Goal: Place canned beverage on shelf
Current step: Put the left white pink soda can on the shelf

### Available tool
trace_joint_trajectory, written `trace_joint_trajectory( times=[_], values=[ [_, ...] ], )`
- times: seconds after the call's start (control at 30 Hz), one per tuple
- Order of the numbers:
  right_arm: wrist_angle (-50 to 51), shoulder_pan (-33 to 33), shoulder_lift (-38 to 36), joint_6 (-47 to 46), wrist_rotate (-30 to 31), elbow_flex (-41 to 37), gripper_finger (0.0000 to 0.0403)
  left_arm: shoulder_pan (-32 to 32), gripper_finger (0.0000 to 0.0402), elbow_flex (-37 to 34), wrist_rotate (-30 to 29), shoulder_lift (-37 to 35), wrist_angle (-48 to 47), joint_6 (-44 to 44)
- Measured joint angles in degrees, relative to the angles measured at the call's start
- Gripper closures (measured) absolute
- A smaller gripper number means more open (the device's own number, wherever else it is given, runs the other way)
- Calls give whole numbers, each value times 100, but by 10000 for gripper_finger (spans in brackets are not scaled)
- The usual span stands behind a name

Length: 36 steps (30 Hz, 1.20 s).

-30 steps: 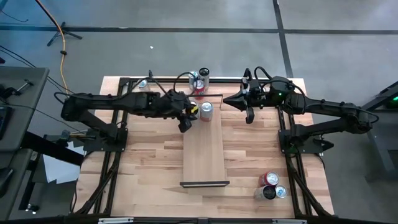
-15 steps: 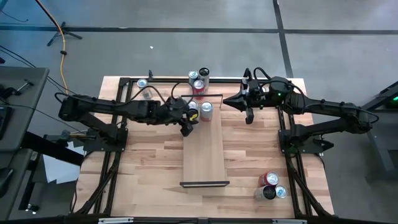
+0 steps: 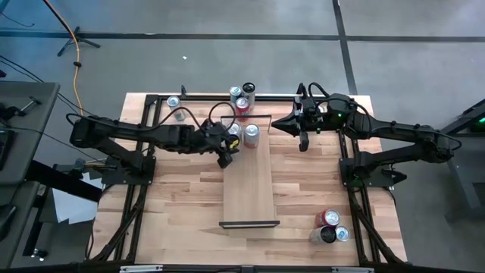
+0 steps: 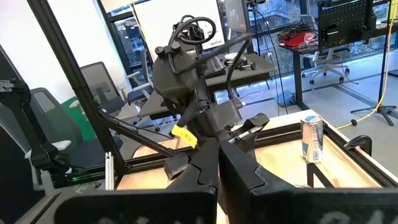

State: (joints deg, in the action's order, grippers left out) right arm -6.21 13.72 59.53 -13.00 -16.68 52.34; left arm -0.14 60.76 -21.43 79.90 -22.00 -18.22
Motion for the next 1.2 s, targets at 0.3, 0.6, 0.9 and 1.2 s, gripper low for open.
trace_joint_trajectory(
  times=[0.3,0.6,0.9,1.2],
  values=[
    [1,0,0,1,0,0,403,56,198,1,17,0,-74,187],
    [8,0,2,1,2,0,403,56,197,1,36,105,-91,189],
    [45,-2,4,1,0,0,403,61,162,1,33,105,-85,186],
    [45,0,4,1,1,0,403,61,104,146,24,72,-80,274]
  ],
)
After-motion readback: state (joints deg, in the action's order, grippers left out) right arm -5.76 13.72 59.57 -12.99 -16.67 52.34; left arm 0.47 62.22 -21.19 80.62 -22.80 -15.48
